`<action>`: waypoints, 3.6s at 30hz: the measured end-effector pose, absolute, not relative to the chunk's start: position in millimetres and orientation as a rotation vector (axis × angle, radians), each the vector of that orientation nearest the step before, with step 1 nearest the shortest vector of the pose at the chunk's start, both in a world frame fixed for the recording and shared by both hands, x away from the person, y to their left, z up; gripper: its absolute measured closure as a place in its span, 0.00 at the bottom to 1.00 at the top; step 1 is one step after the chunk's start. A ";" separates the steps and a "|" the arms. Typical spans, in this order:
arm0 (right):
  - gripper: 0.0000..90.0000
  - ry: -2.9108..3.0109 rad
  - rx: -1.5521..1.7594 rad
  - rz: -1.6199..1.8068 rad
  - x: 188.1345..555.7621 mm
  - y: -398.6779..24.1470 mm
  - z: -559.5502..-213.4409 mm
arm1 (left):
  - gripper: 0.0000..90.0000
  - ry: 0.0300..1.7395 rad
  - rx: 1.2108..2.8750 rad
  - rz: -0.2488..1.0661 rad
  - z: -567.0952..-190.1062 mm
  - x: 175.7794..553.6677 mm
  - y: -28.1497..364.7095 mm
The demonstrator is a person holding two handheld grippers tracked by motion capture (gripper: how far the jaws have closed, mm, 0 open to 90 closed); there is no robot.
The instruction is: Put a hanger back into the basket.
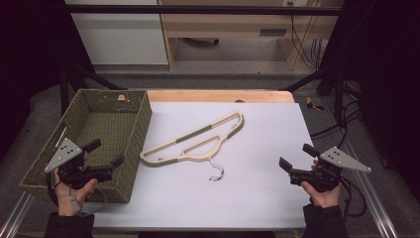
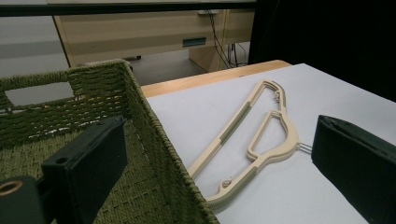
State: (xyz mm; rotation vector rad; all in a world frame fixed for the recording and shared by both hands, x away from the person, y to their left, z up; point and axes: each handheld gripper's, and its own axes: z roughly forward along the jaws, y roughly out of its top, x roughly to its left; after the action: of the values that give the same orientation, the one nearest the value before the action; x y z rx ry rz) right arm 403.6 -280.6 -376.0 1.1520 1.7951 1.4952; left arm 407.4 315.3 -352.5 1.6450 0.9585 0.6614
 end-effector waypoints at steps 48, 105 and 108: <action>0.18 2.062 1.140 1.377 468.2 -129.7 -392.5 | 0.04 0.932 1.646 0.659 -352.3 406.6 321.0; 0.98 2.291 1.394 1.180 508.3 -78.8 -477.2 | 0.04 0.904 1.671 0.648 -352.1 407.0 312.0; 0.98 2.284 1.413 1.186 508.0 -78.7 -476.1 | 0.04 0.905 1.669 0.646 -352.4 407.1 310.2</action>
State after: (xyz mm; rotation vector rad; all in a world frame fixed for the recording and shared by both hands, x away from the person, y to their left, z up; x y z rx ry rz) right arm 508.0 -78.7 -476.1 1.4126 2.2839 1.1864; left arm 407.1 310.2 -352.4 1.6690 0.9048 0.6462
